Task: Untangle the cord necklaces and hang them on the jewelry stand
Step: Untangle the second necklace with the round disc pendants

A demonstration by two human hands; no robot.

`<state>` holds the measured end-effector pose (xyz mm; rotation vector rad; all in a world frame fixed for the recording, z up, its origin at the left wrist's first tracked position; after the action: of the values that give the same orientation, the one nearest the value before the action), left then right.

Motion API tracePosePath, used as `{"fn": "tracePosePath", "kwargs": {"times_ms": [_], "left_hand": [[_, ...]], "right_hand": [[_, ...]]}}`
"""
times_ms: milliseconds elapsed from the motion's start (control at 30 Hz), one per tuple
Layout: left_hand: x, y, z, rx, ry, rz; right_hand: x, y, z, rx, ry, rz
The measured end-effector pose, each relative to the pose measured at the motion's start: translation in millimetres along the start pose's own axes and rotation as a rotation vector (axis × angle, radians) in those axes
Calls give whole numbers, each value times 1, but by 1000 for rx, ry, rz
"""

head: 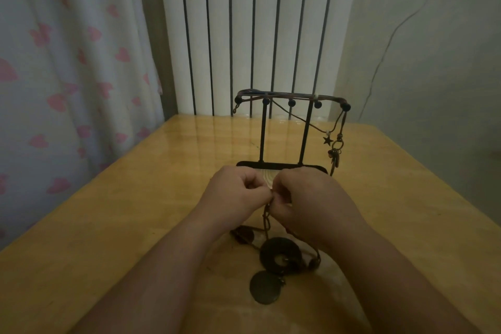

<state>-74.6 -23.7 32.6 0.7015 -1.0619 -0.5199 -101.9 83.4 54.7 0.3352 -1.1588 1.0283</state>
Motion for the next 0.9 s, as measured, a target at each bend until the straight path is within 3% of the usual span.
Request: {"fn": "tracePosePath", "kwargs": {"times_ms": [267, 633, 900], "left_hand": [[-5, -8, 3, 60, -18, -8], [-1, -18, 3, 173, -27, -124], [1, -15, 2, 158, -20, -110]], "right_hand": [[-10, 0, 6, -87, -96, -94], [-10, 4, 2, -137, -169, -15], [6, 8, -6, -133, 35, 195]]}}
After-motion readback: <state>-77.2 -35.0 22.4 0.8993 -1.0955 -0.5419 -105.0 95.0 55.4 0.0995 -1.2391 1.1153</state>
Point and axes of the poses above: each hand's wrist, its own z-axis towards the middle knuckle, its own x-axis out of the back of the hand, y = z × x, the point moved 8 cm from there along z, towards the middle knuckle, and after that the axes turned 7 degrees about z, right-handed, at the moved point
